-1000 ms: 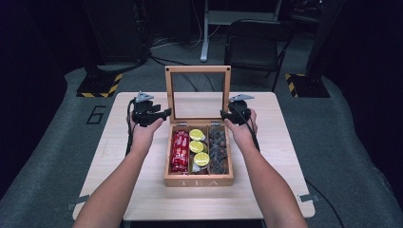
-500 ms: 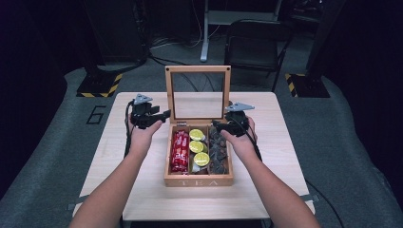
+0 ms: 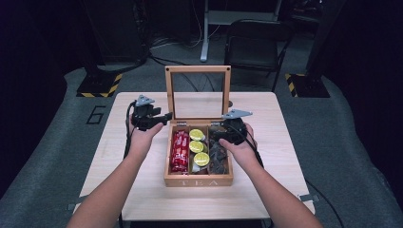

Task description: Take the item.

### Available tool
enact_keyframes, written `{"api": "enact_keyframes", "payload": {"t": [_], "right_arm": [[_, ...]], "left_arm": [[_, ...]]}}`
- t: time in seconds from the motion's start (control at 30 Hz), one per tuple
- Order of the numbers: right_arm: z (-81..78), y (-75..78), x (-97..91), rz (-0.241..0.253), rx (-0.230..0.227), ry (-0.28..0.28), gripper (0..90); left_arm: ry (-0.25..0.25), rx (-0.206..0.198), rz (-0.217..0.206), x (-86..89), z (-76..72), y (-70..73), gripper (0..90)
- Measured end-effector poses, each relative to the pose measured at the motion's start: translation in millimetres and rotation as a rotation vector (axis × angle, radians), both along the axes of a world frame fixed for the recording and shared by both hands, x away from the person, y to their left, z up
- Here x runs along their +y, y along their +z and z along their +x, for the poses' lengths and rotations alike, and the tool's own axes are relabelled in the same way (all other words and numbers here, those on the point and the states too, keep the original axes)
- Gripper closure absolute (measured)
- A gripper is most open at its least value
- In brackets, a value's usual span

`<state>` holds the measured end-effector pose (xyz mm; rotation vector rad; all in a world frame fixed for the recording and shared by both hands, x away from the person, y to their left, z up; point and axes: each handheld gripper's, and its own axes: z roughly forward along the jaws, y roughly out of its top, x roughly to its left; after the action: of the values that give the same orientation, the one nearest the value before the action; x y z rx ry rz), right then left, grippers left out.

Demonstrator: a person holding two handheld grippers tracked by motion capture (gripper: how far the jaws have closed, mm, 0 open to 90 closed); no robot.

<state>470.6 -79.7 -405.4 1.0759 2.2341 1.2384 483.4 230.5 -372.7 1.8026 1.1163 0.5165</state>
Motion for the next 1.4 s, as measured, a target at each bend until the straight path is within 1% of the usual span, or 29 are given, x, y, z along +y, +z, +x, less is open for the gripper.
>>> {"api": "enact_keyframes", "payload": {"t": [0.17, 0.23, 0.27, 0.33, 0.37, 0.43, 0.47, 0.53, 0.57, 0.6, 0.63, 0.7, 0.73, 0.77, 0.9, 1.0, 1.07, 1.1, 1.17, 1.2, 1.23, 1.27, 1.4], "right_arm": [[-3.6, -3.2, 1.8, -0.001, 0.009, 0.015, 37.4], [-6.0, -3.5, 2.5, 0.0, -0.001, 0.011, 36.9], [-7.5, -3.2, 2.5, 0.003, -0.012, 0.019, 36.6], [-11.0, -2.9, 3.5, 0.008, -0.014, 0.026, 36.6], [-12.5, -2.9, 4.0, 0.01, -0.015, 0.042, 36.6], [-16.0, -2.7, 4.9, 0.026, -0.028, 0.091, 36.6], [-18.2, -2.5, 5.5, 0.027, -0.03, 0.104, 36.6], [-20.5, -3.3, 6.4, 0.039, -0.011, 0.125, 36.6], [-21.6, -4.7, 6.8, 0.048, 0.001, 0.145, 36.6], [-23.0, -5.1, 7.2, 0.046, 0.006, 0.15, 36.5], [-23.8, -5.9, 7.7, 0.041, 0.001, 0.156, 35.4], [-26.6, -7.8, 9.1, 0.02, 0.007, 0.157, 28.3], [-28.0, -8.8, 10.0, 0.014, 0.012, 0.155, 27.5], [-30.1, -9.8, 10.6, 0.005, 0.004, 0.154, 27.4], [-35.7, -12.5, 12.4, 0.009, 0.005, 0.169, 26.3], [-40.7, -15.4, 14.2, 0.012, 0.017, 0.186, 26.2], [-43.3, -18.1, 16.3, -0.004, 0.021, 0.197, 25.3], [-44.7, -20.2, 17.6, -0.004, 0.028, 0.2, 25.2], [-47.2, -24.5, 20.3, -0.021, 0.041, 0.214, 24.9], [-48.5, -26.6, 21.5, -0.028, 0.039, 0.219, 25.0], [-50.0, -28.4, 22.4, -0.031, 0.045, 0.217, 25.1], [-50.3, -30.4, 22.9, -0.033, 0.045, 0.231, 25.4], [-53.1, -34.5, 25.3, -0.033, 0.055, 0.241, 26.7]], "left_arm": [[-0.005, 0.003, 0.003, 1.7, -2.0, -1.9, 42.5], [-0.006, 0.007, -0.001, 2.0, -2.9, -2.1, 42.5], [-0.008, 0.005, 0.004, 2.5, -2.9, -2.1, 42.5], [-0.01, 0.006, 0.004, 2.5, -3.4, -2.4, 42.5], [-0.012, 0.008, 0.006, 2.6, -3.9, -2.2, 42.4], [-0.009, 0.008, 0.002, 2.1, -4.9, -2.1, 42.4], [-0.01, 0.01, 0.002, 2.1, -5.4, -1.8, 42.4], [-0.018, 0.004, 0.008, 1.9, -6.1, -1.1, 42.3], [-0.016, 0.005, 0.003, 1.3, -6.5, -1.1, 42.3], [-0.017, 0.001, 0.003, 1.0, -6.6, -1.1, 42.3], [-0.019, 0.0, 0.003, 0.9, -6.8, -0.9, 42.3], [-0.019, 0.002, -0.002, 0.4, -7.3, -0.8, 42.2], [-0.023, 0.003, -0.001, 0.5, -7.1, -0.8, 42.2], [-0.025, 0.004, 0.0, 0.4, -6.9, -0.9, 42.2], [-0.027, 0.003, 0.0, 0.4, -7.4, -0.5, 42.2], [-0.026, 0.001, 0.0, 1.5, -8.4, 0.9, 42.2], [-0.023, 0.0, -0.002, 2.4, -9.0, 1.5, 42.0], [-0.023, 0.003, -0.001, 2.8, -9.4, 1.7, 42.0], [-0.021, -0.001, 0.004, 3.8, -9.7, 1.8, 42.0], [-0.019, 0.0, 0.003, 4.3, -10.0, 1.8, 42.0], [-0.019, 0.001, 0.005, 5.1, -10.1, 2.0, 42.0], [-0.016, -0.001, 0.002, 5.6, -10.3, 1.9, 42.0], [-0.008, -0.004, 0.001, 7.4, -10.1, 2.1, 42.0]]}}
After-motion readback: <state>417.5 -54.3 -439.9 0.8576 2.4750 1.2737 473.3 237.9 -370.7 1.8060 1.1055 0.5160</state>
